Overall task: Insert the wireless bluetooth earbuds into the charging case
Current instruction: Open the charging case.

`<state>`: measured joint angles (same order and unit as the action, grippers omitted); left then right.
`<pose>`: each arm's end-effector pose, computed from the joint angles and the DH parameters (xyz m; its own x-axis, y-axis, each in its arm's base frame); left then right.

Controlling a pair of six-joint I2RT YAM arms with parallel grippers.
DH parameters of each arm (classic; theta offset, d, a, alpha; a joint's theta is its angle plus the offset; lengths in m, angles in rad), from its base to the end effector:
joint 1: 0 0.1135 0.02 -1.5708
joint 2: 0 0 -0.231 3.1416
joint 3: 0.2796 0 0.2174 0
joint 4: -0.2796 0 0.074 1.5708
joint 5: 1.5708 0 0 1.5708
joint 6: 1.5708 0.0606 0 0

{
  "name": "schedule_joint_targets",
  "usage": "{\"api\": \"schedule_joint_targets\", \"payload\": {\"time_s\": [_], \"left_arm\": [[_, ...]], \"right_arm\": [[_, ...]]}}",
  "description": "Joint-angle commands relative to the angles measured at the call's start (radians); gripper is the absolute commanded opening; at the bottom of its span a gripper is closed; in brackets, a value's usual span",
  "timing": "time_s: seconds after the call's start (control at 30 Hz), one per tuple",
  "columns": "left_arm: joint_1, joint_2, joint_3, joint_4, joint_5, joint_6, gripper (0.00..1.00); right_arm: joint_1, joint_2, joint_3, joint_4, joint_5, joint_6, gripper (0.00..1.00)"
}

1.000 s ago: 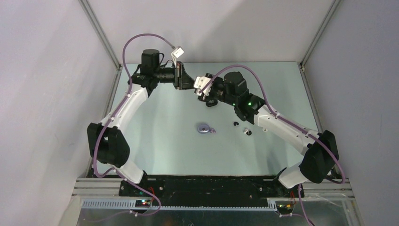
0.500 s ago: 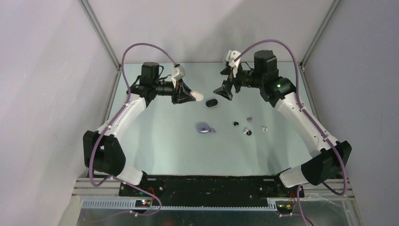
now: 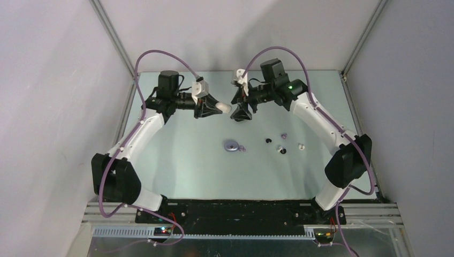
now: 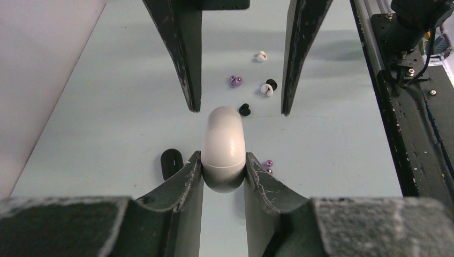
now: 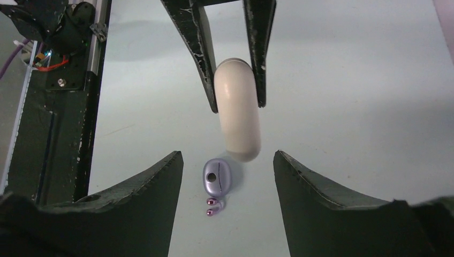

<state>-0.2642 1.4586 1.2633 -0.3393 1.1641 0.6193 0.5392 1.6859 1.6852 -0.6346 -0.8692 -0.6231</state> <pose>0.2703 -0.1308 0.3114 0.1023 0.2102 -0.9723 0.9908 0.0656 0.1184 0.2736 0.2177 0.3357 0.0877 -0.3864 -0.9181 -0.9947 0.0156 -0.1016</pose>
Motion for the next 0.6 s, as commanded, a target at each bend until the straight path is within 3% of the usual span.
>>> {"api": "schedule_joint_targets", "payload": {"time_s": [0.0,0.13,0.33,0.47,0.57], "left_arm": [[0.000,-0.027,0.006,0.035,0.038,0.022,0.00],[0.000,-0.030,-0.001,0.056,0.035,0.006,0.00],[0.000,-0.029,-0.023,0.122,0.020,-0.052,0.00],[0.000,-0.032,-0.067,0.229,0.000,-0.131,0.13],[0.000,-0.032,-0.099,0.294,-0.010,-0.198,0.30]], "right_arm": [[0.027,-0.001,0.040,0.022,-0.006,-0.043,0.66],[0.053,0.008,0.025,0.075,0.019,-0.018,0.63],[0.072,0.026,0.021,0.108,0.057,0.008,0.50],[0.069,0.015,0.016,0.099,0.100,0.002,0.39],[0.067,0.005,0.020,0.057,0.128,-0.021,0.32]]}}
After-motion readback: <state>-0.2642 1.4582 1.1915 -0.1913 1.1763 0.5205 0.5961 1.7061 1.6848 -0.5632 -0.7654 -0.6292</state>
